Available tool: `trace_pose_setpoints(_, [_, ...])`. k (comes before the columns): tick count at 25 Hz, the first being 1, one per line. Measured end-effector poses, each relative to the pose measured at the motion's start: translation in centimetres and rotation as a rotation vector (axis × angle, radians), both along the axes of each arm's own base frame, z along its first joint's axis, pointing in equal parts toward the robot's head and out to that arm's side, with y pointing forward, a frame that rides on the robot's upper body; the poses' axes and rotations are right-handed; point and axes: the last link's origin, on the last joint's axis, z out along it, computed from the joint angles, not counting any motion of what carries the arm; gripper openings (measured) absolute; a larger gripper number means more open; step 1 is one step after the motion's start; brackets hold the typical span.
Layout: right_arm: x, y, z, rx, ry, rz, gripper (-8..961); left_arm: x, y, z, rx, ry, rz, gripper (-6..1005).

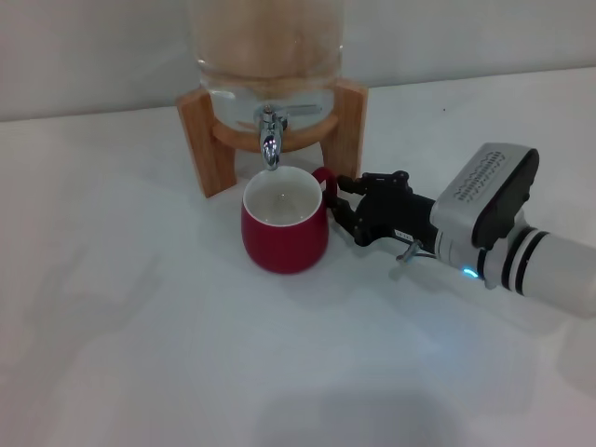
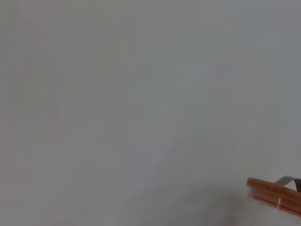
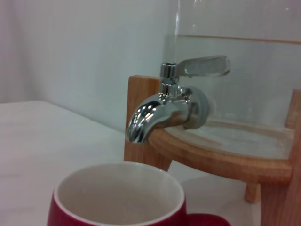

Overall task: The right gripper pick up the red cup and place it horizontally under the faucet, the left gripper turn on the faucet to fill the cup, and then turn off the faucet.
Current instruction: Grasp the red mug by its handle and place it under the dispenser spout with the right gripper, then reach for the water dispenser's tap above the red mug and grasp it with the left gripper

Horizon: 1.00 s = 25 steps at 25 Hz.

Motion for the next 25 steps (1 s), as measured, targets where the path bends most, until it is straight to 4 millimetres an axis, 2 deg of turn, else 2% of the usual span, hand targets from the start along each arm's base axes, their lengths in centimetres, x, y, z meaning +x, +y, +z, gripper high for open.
trace_pose_setpoints(10, [1.1,-0.2,1.5,-0.030,0.044,-0.003,262,0.1,0.3,0.2,0.008,-0.002,-0.001,853])
trace_pose_setpoints(17, [1.9,-0.2,3.2,-0.100,0.081,0.000,263,0.1,0.6,0.2,0.011,0.000,0.002,853])
trace_pose_setpoints(25, [3.4,-1.7,8.4,-0.188,0.157,0.039,263,0.2,1.1,0.3,0.013,0.003,0.003,852])
